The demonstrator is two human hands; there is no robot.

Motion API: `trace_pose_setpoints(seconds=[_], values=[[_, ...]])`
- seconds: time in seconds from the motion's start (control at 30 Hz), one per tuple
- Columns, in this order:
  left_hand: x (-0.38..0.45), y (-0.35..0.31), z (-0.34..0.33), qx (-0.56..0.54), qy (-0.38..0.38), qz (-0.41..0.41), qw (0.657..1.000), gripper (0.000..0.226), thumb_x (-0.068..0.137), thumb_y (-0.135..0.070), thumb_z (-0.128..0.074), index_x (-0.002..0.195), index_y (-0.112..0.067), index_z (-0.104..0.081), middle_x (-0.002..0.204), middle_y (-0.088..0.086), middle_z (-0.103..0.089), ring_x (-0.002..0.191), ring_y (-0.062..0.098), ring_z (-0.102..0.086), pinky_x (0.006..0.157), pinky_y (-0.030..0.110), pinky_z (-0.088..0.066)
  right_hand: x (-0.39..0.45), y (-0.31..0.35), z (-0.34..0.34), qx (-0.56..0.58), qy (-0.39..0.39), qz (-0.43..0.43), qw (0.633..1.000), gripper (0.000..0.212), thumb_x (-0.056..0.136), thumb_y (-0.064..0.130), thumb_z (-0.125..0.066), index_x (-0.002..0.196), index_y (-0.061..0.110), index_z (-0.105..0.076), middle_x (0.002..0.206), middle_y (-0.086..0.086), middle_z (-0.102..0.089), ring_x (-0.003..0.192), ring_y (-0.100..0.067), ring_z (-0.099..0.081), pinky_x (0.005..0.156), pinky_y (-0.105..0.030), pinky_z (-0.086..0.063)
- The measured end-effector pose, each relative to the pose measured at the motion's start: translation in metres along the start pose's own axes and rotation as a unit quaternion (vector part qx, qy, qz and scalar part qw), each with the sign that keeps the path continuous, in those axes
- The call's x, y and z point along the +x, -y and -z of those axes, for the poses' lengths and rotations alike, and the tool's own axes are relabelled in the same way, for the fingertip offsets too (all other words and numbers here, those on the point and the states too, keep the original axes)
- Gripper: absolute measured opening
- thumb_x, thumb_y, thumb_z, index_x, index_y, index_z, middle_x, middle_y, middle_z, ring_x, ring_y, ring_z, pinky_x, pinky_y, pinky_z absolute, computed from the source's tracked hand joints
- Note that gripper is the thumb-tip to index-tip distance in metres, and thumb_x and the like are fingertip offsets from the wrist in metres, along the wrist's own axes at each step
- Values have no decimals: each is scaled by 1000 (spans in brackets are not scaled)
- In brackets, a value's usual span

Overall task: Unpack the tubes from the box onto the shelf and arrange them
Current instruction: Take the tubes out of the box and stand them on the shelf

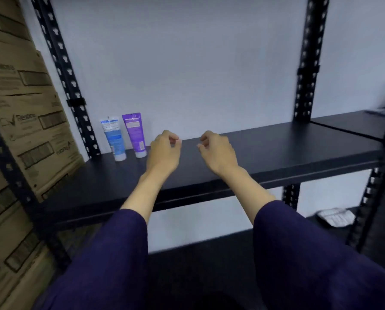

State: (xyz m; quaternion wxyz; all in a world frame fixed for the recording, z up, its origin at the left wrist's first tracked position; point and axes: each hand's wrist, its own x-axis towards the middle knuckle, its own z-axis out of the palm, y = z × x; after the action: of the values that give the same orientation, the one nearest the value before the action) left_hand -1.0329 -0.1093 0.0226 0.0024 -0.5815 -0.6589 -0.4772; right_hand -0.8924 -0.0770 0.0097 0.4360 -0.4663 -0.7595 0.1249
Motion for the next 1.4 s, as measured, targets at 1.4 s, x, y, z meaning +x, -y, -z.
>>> trace_pose_setpoints(seconds=[1.4], values=[[-525, 8, -567, 58, 648, -53, 758, 48, 90, -7, -59, 134, -8, -42, 136, 13, -35, 120, 25, -47, 94, 27, -39, -583, -530, 20, -210, -123, -738, 630, 54, 89, 8, -54, 139, 15, -36, 145, -14, -34, 134, -31, -32, 110, -44, -33]])
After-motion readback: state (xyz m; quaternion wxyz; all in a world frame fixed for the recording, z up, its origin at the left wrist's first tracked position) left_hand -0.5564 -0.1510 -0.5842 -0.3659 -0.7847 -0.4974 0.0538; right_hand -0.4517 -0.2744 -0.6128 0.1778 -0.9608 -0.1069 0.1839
